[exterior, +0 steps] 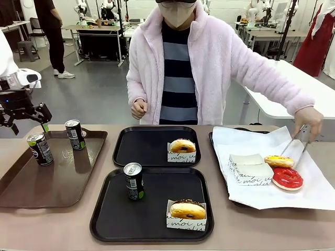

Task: Set up donuts and drinks on trays.
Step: Pick up one Pepsi coke from the Handle tray and place it on the Flat Tray without a Pepsi coke.

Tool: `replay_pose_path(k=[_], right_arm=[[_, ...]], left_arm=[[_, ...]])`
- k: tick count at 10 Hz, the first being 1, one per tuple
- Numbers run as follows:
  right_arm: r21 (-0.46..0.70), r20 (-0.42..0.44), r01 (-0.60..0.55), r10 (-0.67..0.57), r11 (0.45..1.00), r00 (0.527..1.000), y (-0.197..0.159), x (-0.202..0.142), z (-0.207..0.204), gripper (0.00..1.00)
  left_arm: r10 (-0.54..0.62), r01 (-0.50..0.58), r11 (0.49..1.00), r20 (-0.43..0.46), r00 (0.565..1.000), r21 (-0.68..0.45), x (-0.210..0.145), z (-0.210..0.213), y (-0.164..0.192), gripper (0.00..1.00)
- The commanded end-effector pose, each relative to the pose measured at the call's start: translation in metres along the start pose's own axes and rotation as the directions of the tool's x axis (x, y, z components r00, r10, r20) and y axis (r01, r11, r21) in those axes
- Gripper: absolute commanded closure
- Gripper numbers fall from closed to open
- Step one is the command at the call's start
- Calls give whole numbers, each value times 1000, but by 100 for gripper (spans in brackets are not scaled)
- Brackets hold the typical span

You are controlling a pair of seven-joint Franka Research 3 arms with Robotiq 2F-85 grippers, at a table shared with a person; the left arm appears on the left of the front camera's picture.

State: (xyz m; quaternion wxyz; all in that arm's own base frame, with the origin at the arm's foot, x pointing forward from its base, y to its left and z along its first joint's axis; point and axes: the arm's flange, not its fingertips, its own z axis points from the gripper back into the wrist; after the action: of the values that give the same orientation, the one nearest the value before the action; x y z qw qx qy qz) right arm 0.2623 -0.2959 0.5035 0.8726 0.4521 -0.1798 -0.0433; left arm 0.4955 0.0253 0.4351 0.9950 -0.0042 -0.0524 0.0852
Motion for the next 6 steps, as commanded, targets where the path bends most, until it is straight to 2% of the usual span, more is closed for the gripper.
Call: replay_pose_path(k=[1, 6], right_arm=[[26, 20, -15, 14, 1000, 1000, 0, 2, 0, 0], [26, 20, -15, 14, 1000, 1000, 0, 2, 0, 0]], left_arm=[[10, -10, 1000, 14, 1000, -5, 7, -9, 0, 0], [12, -12, 999, 9, 1000, -33, -4, -32, 3, 0]])
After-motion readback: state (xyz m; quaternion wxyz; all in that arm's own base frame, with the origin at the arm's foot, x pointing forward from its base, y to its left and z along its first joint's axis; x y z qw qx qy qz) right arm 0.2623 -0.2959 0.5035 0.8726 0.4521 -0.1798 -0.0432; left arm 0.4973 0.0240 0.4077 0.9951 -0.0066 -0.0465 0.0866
